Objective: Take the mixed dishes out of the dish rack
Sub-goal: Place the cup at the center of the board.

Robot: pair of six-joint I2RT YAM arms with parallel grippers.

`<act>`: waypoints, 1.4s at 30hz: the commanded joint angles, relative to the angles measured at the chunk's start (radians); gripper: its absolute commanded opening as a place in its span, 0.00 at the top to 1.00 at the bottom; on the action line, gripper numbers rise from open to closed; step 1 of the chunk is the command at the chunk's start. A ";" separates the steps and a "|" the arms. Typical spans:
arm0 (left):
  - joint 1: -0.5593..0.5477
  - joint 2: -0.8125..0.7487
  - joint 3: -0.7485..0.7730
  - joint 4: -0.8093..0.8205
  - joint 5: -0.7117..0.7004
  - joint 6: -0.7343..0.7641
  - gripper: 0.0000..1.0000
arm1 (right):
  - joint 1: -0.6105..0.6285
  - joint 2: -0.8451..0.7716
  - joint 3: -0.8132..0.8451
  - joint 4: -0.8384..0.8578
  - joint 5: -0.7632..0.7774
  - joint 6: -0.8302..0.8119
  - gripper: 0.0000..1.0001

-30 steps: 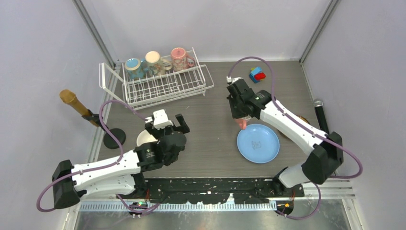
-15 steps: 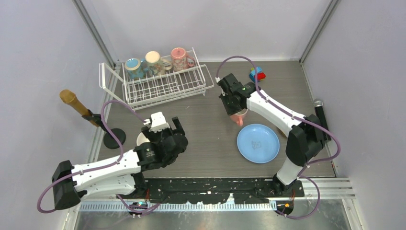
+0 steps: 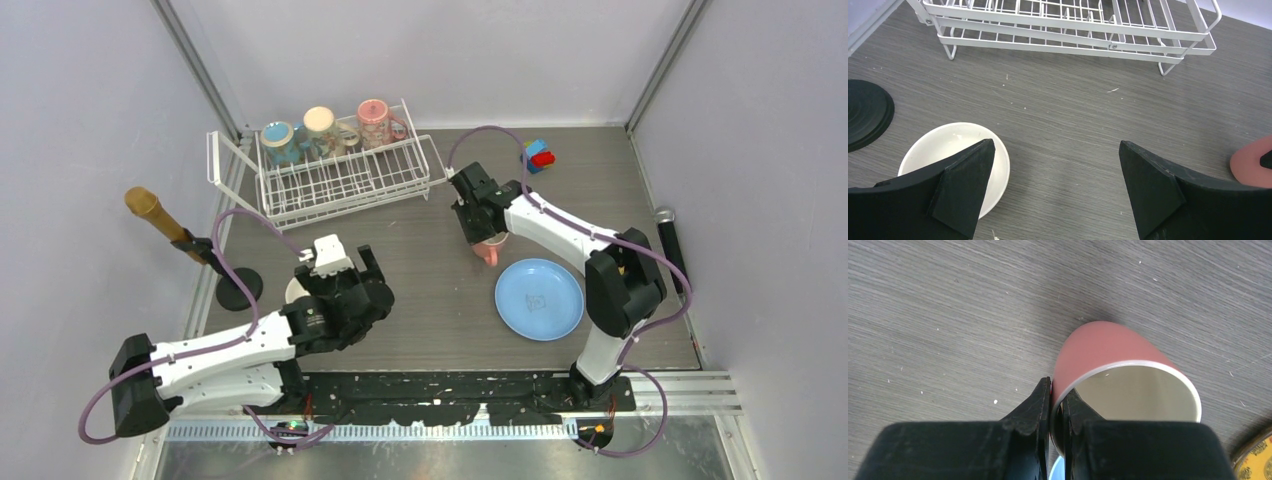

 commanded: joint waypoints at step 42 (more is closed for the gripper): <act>0.505 0.203 0.395 0.262 0.581 0.508 0.00 | 0.000 -0.597 -0.344 0.409 0.295 0.122 0.00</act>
